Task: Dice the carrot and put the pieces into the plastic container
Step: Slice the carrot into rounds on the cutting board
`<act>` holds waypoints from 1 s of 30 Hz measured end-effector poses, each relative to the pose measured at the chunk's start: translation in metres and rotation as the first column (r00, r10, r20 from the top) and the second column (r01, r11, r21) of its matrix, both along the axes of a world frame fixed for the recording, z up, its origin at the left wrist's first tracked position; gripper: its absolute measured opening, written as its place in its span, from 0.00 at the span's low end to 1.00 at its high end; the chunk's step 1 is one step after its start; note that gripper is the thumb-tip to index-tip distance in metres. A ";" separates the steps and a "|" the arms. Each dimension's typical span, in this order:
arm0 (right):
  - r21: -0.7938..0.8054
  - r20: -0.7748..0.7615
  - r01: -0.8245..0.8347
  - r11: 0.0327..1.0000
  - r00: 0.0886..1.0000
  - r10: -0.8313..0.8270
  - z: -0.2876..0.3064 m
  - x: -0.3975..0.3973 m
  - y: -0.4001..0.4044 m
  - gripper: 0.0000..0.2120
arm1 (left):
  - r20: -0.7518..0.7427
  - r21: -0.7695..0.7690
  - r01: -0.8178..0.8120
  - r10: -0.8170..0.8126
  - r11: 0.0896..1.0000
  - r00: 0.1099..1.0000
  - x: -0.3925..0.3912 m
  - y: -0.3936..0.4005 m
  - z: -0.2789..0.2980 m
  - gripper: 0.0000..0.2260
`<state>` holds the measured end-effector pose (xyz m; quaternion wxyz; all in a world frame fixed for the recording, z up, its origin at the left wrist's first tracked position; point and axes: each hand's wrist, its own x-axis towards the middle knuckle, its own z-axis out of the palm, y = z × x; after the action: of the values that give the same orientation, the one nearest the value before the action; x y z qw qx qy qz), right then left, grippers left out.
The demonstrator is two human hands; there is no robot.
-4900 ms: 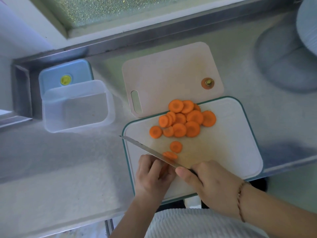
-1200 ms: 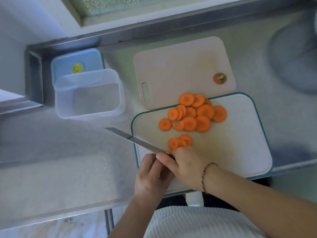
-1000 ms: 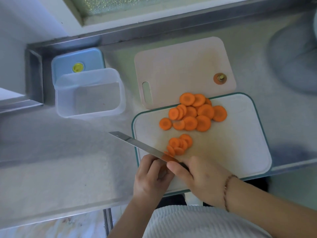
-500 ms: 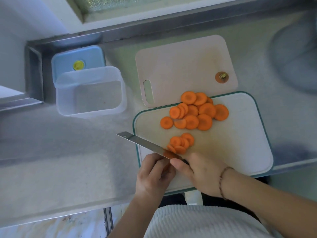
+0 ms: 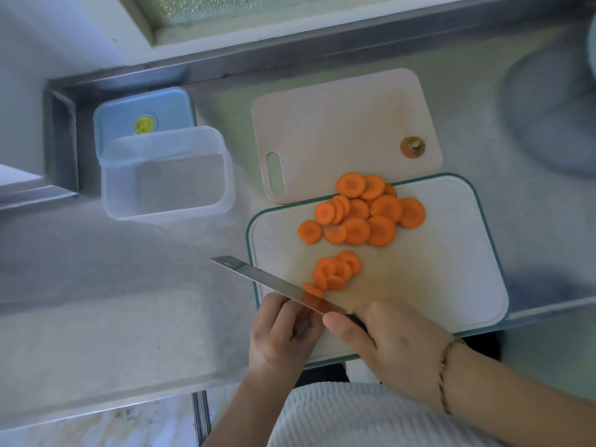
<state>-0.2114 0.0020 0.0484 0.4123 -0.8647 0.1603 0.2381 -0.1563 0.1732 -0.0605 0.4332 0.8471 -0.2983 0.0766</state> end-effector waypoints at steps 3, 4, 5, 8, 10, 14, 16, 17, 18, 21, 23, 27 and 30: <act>-0.003 -0.008 -0.018 1.000 1.000 0.018 0.003 -0.001 0.001 0.31 | 0.002 -0.002 0.003 -0.003 1.000 1.000 0.000 0.000 -0.001 0.08; -0.016 -0.017 -0.023 1.000 1.000 0.023 0.003 -0.001 0.001 0.32 | -0.001 0.000 0.001 -0.001 1.000 1.000 0.000 0.000 -0.002 0.08; -0.029 -0.026 -0.026 0.999 0.999 0.025 0.001 -0.001 0.001 0.34 | -0.005 0.003 0.000 0.000 1.000 1.000 0.000 0.000 -0.003 0.09; -0.040 -0.051 -0.027 0.999 0.998 0.025 -0.003 0.000 0.001 0.36 | 0.002 -0.010 0.016 -0.016 1.000 1.000 0.001 0.000 -0.002 0.12; -0.035 -0.064 -0.018 0.999 0.998 0.015 -0.004 0.001 0.002 0.35 | 0.019 -0.029 0.016 -0.016 0.999 1.000 0.002 -0.001 -0.004 0.14; -0.011 -0.018 -0.011 1.000 1.000 0.010 -0.018 0.018 0.011 0.39 | 0.007 -0.052 0.027 -0.027 0.998 1.000 0.001 -0.001 -0.005 0.04; -0.033 0.048 -0.028 0.999 0.998 0.029 -0.031 0.031 0.017 0.41 | 0.003 -0.026 0.031 -0.031 0.999 1.000 0.001 0.000 -0.004 0.04; -0.028 0.064 -0.028 0.999 0.998 0.030 -0.035 0.036 0.019 0.39 | 0.002 -0.018 0.036 -0.036 0.999 0.999 0.001 0.000 -0.005 0.03; -0.017 0.068 -0.029 0.999 0.997 0.030 -0.037 0.041 0.020 0.35 | -0.001 -0.015 0.039 -0.039 0.999 0.999 0.001 0.000 -0.005 0.04; -0.009 0.085 0.003 1.000 0.996 -0.002 -0.032 0.041 0.020 0.31 | -0.009 -0.047 0.036 -0.036 0.998 0.999 -0.001 0.002 -0.005 0.09; -0.008 0.100 0.020 1.000 0.995 -0.019 -0.023 0.031 0.015 0.33 | -0.019 -0.047 0.007 -0.008 0.999 1.000 -0.001 0.000 -0.004 0.07; 0.051 0.059 0.010 0.999 0.998 -0.013 -0.002 0.011 0.007 0.22 | -0.005 -0.030 -0.024 0.023 0.999 1.000 -0.001 -0.002 -0.002 0.06; 0.010 0.014 -0.025 1.000 1.000 0.025 0.006 0.004 0.004 0.24 | -0.027 -0.036 -0.027 0.026 0.999 0.999 0.000 -0.003 0.001 0.09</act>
<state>-0.2074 0.0058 0.0542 0.4147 -0.8661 0.1454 0.2383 -0.1566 0.1706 -0.0594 0.4513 0.8439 -0.2800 0.0764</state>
